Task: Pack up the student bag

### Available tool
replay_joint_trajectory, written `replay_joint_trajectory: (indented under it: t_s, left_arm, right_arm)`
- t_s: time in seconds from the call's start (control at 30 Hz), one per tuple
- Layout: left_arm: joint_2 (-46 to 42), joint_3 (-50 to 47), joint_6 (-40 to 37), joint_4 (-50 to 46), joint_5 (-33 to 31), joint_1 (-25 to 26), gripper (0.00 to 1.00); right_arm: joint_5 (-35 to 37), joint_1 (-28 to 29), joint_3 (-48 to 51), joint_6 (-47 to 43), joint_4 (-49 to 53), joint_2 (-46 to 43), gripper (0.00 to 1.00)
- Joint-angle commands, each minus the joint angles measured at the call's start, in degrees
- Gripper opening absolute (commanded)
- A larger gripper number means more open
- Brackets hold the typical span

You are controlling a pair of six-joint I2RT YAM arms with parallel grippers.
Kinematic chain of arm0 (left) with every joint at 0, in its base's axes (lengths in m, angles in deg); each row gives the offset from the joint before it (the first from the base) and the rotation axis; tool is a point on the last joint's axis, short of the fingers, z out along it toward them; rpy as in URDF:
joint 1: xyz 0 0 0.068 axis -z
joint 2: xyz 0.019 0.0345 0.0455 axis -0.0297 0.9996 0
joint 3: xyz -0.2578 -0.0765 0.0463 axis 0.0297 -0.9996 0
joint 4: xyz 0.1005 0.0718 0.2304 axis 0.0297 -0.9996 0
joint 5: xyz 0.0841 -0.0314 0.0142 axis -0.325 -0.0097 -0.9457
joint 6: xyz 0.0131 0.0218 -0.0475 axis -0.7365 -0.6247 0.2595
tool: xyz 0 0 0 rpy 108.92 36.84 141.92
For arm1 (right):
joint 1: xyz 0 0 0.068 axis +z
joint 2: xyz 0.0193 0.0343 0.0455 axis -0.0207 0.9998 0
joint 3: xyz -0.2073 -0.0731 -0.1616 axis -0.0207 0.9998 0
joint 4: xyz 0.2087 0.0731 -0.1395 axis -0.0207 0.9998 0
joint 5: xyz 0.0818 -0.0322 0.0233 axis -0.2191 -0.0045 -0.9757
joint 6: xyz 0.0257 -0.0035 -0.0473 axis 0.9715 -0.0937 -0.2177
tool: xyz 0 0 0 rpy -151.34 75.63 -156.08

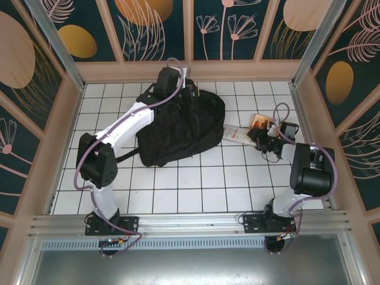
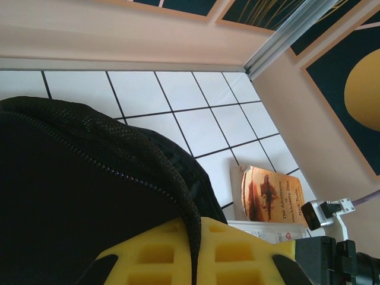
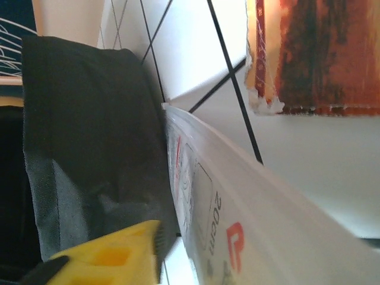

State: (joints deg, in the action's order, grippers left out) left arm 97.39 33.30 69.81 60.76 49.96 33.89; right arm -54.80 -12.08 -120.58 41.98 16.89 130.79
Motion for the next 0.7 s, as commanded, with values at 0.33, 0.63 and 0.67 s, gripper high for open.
replay_joint_trajectory:
  t_s: [0.33,0.63,0.67]
  left_arm:
    - [-3.3,0.8,-1.0,-0.8,-0.5,0.0,0.0]
    - [-12.7,-1.0,-2.9,-6.0,-2.9,0.0,0.0]
    - [-13.6,-1.6,-2.9,-6.3,-2.4,0.0,0.0]
  right_arm:
    - [8.8,1.7,-3.5,-3.7,10.2,-9.7,0.01]
    - [17.8,3.2,-8.2,-4.9,24.1,-26.1,0.01]
    - [18.7,4.0,-8.6,-4.9,25.2,-27.6,0.02]
